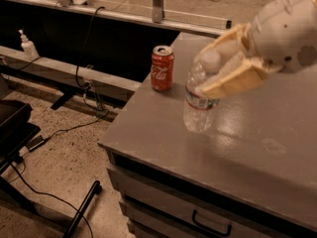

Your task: Move water bottle near coke can

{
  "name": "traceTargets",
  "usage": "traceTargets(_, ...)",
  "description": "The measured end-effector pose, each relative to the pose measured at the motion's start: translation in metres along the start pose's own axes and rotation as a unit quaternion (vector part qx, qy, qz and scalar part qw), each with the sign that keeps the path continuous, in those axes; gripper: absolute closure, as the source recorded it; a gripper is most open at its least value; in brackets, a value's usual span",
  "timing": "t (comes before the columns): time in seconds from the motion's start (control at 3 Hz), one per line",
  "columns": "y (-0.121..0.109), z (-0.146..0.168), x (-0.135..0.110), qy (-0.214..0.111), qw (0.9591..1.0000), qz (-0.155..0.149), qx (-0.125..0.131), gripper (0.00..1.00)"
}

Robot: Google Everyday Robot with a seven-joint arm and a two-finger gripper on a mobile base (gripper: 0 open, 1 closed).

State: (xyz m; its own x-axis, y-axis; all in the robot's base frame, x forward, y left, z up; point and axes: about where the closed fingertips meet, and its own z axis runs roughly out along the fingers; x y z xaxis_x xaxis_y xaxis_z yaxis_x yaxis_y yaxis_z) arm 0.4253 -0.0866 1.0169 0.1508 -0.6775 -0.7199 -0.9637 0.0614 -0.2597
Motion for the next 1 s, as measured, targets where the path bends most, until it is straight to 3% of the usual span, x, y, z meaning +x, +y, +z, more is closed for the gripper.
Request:
traceTargets(0.33,-0.058,-0.025,-0.010,0.021,0.9984,-0.011,0.051,1.00)
traceTargets(0.67,-0.091,-0.031,-0.002,0.014,0.9977,0.002,0.066,1.00)
traceTargets(1.0,-0.116,-0.019,0.025,-0.003,0.9967,0.040,0.070,1.00)
